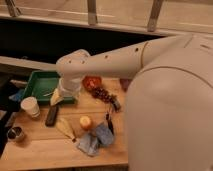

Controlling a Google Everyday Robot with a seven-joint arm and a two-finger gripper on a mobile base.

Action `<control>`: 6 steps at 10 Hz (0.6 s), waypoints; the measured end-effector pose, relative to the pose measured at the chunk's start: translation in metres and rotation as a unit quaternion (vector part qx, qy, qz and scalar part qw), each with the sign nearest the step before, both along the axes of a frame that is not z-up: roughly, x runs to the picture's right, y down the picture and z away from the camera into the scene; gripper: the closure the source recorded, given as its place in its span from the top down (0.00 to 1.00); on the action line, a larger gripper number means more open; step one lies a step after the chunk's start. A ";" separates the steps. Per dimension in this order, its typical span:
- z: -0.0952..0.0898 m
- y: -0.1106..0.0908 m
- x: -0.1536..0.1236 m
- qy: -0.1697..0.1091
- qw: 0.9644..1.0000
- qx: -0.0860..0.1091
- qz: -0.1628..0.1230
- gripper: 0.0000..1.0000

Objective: Wipe table surface with eraser

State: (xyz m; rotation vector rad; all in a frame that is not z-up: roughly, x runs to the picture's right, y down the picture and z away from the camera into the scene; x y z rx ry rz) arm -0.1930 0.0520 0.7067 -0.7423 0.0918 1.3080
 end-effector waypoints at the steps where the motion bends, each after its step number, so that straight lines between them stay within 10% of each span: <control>1: 0.009 0.005 -0.021 -0.009 1.000 -0.007 -0.002 0.80; 6: 0.019 0.018 -0.050 -0.020 1.000 -0.018 -0.016 0.80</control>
